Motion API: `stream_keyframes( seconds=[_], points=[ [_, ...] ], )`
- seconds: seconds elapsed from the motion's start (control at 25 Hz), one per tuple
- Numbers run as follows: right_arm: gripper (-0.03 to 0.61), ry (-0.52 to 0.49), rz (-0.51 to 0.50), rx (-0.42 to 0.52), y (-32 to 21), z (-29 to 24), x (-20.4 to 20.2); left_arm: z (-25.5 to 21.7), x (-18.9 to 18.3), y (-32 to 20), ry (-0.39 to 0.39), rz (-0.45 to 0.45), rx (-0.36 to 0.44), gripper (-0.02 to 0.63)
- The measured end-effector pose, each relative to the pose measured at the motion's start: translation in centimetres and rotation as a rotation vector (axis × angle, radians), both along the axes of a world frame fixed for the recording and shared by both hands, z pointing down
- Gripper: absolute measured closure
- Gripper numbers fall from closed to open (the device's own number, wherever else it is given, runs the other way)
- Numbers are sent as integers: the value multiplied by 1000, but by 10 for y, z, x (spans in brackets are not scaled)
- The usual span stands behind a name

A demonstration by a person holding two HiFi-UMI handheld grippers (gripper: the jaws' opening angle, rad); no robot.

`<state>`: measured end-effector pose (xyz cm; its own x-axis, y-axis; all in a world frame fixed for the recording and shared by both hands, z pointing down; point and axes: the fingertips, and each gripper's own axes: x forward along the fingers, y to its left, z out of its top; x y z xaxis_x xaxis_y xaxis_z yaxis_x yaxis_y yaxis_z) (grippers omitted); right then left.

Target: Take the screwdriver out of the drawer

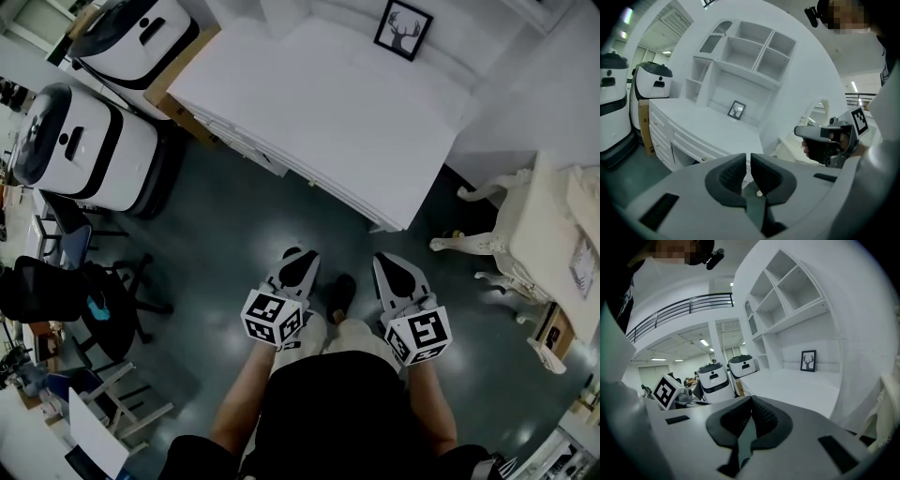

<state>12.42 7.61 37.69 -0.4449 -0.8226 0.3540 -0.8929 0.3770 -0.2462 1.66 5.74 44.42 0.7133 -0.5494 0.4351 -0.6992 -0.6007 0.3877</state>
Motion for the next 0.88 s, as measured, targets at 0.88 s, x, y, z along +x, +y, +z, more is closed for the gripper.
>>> stream_keyframes(
  seconds=[0.88],
  points=[
    [561,40,96,-108,-91,63,-3,157,-3,-149,-174,92,-94,525]
  ],
)
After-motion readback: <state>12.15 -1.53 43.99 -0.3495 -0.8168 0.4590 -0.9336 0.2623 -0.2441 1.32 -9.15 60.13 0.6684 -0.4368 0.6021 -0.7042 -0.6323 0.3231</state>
